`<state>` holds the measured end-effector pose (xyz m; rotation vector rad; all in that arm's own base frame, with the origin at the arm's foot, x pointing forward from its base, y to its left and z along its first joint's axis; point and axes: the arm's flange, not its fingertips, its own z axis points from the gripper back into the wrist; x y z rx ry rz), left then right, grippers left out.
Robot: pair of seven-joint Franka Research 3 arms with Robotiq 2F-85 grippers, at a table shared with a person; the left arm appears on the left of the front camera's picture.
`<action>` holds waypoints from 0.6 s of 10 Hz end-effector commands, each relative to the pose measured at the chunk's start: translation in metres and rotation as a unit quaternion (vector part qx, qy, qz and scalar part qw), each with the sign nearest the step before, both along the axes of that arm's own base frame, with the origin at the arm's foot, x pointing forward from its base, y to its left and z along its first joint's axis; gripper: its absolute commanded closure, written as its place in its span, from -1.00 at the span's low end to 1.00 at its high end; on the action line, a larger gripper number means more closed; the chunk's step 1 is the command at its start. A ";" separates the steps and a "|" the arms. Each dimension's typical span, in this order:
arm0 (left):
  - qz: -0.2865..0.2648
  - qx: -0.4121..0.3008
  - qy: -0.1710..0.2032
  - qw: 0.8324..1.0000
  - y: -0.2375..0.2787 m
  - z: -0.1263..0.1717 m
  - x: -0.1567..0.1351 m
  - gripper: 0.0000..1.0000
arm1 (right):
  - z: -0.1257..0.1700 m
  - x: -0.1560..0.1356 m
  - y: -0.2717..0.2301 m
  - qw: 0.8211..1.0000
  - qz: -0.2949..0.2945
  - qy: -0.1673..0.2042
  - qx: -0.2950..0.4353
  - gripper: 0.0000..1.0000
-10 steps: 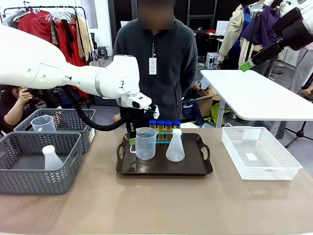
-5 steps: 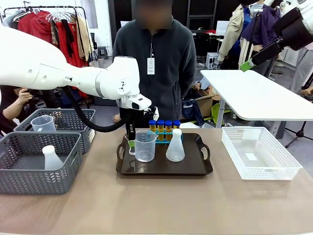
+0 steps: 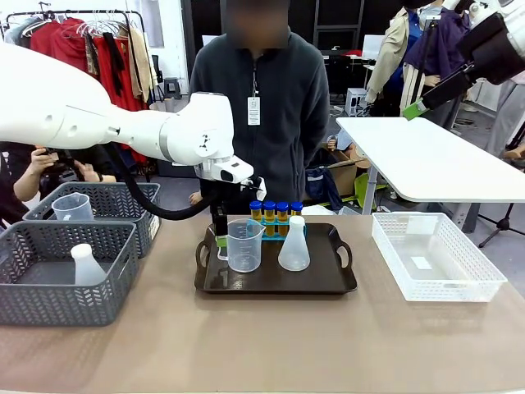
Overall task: Prepare the laboratory tools.
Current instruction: Pick up one Large Measuring Cup and place it on the Handle tray.
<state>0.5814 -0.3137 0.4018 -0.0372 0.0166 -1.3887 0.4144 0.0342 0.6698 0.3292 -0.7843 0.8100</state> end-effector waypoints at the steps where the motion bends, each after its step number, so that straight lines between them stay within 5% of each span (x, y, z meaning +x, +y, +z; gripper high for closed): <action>1: -0.006 -0.005 0.003 1.000 0.009 0.013 -0.006 -1.00 | 0.002 0.000 0.000 1.000 0.006 -0.004 0.010 -1.00; 6: -0.010 -0.006 -0.001 1.000 0.009 0.032 -0.013 -1.00 | 0.002 0.000 0.000 1.000 0.006 -0.004 0.010 -1.00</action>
